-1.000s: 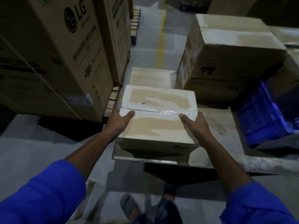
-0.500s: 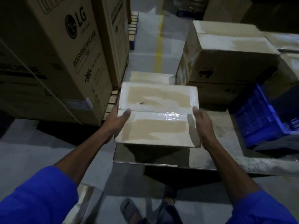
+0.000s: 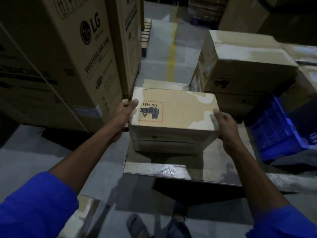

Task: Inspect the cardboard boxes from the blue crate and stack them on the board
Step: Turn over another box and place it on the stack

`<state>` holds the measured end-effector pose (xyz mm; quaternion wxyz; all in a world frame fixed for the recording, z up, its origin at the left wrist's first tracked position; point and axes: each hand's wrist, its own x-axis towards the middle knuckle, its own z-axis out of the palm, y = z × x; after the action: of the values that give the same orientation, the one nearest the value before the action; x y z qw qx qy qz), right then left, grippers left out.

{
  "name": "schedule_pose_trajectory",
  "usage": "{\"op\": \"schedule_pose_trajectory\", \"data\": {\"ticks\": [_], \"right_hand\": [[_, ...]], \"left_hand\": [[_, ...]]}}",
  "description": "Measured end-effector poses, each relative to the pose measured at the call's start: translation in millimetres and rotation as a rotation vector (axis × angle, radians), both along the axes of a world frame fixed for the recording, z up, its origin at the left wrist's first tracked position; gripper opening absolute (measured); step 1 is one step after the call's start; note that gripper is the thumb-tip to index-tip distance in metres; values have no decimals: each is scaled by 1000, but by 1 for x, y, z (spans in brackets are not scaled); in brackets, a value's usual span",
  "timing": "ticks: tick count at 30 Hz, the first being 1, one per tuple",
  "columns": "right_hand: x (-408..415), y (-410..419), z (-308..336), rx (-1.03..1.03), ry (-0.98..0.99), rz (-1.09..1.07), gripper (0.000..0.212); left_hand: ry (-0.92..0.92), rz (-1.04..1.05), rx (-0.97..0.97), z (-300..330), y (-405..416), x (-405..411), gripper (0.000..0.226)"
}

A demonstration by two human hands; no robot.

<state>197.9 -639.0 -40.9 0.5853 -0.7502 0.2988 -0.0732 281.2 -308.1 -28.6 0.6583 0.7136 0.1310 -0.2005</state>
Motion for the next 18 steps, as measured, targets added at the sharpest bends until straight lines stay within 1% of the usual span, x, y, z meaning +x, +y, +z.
{"op": "schedule_pose_trajectory", "data": {"ticks": [2, 3, 5, 6, 7, 8, 11, 13, 15, 18], "right_hand": [[14, -2, 10, -134, 84, 92, 75], [21, -1, 16, -177, 120, 149, 84], [31, 1, 22, -222, 169, 233, 108], [34, 2, 22, -245, 192, 251, 115], [36, 3, 21, -261, 211, 257, 115], [37, 4, 20, -271, 219, 256, 111], [41, 5, 21, -262, 229, 225, 102], [40, 7, 24, -254, 239, 210, 98], [38, 5, 23, -244, 247, 226, 102], [38, 3, 20, -250, 231, 237, 116]], "left_hand": [[3, -21, 92, 8, -7, 8, 58], [20, -33, 146, 11, -10, 10, 58], [43, -47, 202, 15, -16, 14, 75], [40, -44, 218, 15, -19, 14, 86], [31, -46, 226, 16, -21, 13, 90], [16, -52, 233, 17, -24, 13, 90], [-2, -63, 262, 15, -29, 15, 81], [-12, -66, 275, 17, -30, 16, 79], [-11, -52, 273, 17, -30, 14, 85], [-30, -33, 276, 13, -32, 9, 100]]}}
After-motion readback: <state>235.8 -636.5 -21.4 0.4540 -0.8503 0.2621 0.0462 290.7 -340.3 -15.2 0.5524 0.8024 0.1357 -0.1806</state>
